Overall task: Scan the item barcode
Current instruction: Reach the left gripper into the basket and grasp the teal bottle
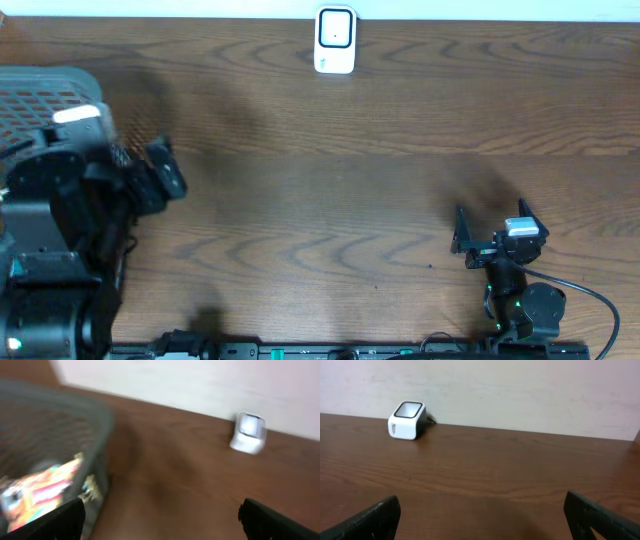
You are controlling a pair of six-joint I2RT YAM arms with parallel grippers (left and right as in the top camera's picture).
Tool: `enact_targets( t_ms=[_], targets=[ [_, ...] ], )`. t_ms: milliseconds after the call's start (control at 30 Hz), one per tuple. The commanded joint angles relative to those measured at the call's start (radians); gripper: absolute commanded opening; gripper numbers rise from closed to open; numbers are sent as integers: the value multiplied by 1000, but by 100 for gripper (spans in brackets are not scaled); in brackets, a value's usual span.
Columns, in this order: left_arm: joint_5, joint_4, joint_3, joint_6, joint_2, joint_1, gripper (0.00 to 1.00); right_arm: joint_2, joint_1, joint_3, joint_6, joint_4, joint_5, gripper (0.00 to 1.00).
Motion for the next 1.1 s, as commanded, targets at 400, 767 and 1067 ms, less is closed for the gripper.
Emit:
enact_targets(
  t_ms=[400, 767, 1067],
  targets=[
    [-182, -337, 364, -213, 291, 690, 98, -2, 8, -2, 2, -2, 1, 99],
    [24, -444, 323, -609, 480, 1078, 98, -2, 8, -2, 2, -2, 1, 99],
    [2, -448, 309, -1143, 546, 1094, 98, -2, 8, -2, 2, -2, 5, 99]
  ],
)
